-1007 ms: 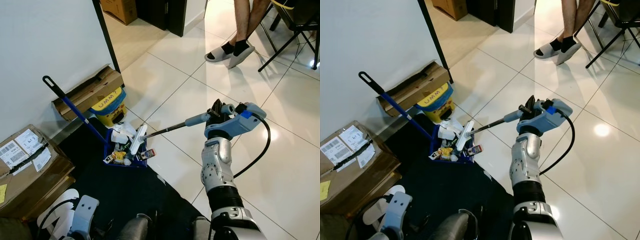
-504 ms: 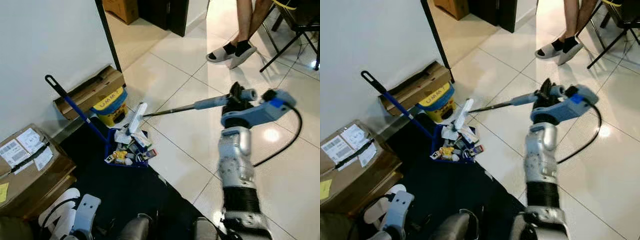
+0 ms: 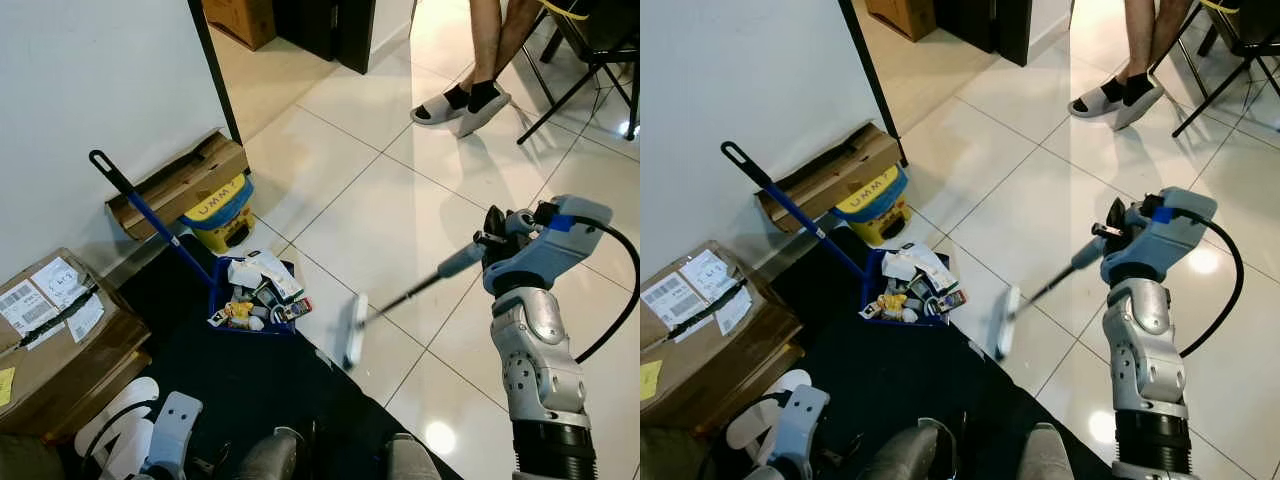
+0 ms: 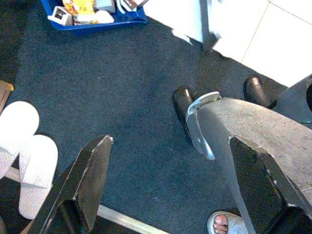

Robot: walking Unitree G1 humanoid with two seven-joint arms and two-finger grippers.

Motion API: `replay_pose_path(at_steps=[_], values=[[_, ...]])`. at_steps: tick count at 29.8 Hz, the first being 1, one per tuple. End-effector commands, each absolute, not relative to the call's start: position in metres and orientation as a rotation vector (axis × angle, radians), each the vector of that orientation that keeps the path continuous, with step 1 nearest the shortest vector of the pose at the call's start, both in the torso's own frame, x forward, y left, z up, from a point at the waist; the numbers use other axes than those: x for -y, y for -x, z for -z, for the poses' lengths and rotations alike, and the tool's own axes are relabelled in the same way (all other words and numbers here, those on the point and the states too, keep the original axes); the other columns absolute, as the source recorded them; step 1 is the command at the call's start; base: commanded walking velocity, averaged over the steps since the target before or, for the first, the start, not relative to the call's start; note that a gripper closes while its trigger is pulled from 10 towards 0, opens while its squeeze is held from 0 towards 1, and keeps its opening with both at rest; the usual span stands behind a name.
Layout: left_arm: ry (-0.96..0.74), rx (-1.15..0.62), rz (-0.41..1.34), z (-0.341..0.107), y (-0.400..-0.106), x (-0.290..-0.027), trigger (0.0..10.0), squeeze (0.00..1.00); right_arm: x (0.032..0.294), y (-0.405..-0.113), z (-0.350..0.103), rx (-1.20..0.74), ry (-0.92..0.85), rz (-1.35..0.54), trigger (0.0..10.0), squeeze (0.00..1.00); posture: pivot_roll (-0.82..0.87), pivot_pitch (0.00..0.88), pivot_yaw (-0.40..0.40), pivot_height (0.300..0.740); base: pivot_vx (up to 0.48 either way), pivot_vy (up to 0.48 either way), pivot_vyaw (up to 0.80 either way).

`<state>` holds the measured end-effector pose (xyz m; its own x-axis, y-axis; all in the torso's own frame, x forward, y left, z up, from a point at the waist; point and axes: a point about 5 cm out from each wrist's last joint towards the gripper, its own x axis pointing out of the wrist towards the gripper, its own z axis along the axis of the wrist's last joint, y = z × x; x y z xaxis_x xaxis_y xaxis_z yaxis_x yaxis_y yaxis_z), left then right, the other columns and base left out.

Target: Sweep floor

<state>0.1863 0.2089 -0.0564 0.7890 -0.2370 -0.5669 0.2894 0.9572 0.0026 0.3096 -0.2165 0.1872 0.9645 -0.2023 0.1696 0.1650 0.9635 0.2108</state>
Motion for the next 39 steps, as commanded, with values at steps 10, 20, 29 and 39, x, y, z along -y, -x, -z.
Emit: replay_pose_path(at_steps=[10, 20, 29, 39], values=[[-0.088, -0.663, 0.284, 0.067, -0.162, -0.215, 10.0, 0.00, 0.163, -0.316, -0.145, 0.155, -0.332, 0.185, 10.0, 0.00, -0.05, 0.349, 0.082, 0.740, 0.000, 0.000, 0.00], [-0.095, -0.657, 0.274, 0.065, -0.158, -0.222, 10.0, 0.00, 0.131, -0.327, -0.147, 0.211, -0.460, 0.160, 10.0, 0.00, -0.02, 0.373, 0.089, 0.740, 0.000, 0.000, 0.00], [-0.096, -0.643, 0.281, 0.064, -0.161, -0.219, 10.0, 0.00, 0.104, -0.338, -0.161, 0.266, -0.606, 0.113, 10.0, 0.00, -0.01, 0.369, 0.089, 0.740, 0.000, 0.000, 0.00], [-0.090, -0.638, 0.280, 0.064, -0.165, -0.216, 10.0, 0.00, 0.098, -0.340, -0.159, 0.278, -0.657, 0.101, 10.0, 0.00, -0.03, 0.355, 0.082, 0.740, 0.000, 0.000, 0.00]])
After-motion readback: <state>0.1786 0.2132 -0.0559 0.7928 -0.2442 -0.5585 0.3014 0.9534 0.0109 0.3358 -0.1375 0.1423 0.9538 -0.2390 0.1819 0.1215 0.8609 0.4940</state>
